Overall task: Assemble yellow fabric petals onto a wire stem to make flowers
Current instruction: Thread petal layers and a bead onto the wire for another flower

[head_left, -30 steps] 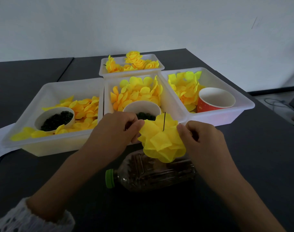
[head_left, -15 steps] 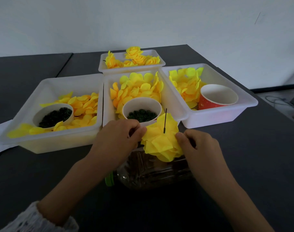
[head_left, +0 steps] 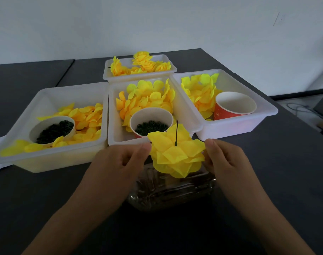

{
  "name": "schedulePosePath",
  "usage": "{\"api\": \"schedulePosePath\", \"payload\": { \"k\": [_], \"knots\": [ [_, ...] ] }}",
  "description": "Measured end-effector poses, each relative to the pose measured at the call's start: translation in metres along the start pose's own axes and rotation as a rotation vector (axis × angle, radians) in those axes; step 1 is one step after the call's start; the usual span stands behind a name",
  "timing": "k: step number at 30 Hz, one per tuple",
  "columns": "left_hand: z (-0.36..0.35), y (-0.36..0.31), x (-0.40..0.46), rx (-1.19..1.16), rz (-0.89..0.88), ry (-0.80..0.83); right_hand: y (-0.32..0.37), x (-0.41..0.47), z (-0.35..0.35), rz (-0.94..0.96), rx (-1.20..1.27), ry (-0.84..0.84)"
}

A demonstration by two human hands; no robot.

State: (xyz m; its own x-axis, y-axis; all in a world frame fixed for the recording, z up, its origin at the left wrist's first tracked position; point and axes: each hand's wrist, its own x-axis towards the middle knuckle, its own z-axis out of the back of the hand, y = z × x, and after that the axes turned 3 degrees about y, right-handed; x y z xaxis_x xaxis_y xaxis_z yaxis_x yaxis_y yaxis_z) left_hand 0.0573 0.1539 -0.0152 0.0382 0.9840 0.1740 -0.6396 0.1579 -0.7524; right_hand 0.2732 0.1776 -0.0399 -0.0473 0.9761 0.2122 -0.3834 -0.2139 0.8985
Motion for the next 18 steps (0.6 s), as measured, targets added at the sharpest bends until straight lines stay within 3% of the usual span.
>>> {"api": "schedulePosePath", "payload": {
  "k": [6, 12, 18],
  "knots": [
    [-0.007, -0.007, -0.016, -0.155, 0.082, 0.208, 0.002, 0.003, 0.002, -0.003, -0.028, 0.021],
    [-0.011, -0.007, -0.011, -0.291, 0.168, 0.216, 0.002, 0.006, 0.002, -0.022, -0.046, 0.039],
    [-0.012, -0.004, -0.012, -0.273, 0.167, 0.235, 0.001, 0.009, 0.004, -0.036, -0.047, 0.040]
  ]
}}
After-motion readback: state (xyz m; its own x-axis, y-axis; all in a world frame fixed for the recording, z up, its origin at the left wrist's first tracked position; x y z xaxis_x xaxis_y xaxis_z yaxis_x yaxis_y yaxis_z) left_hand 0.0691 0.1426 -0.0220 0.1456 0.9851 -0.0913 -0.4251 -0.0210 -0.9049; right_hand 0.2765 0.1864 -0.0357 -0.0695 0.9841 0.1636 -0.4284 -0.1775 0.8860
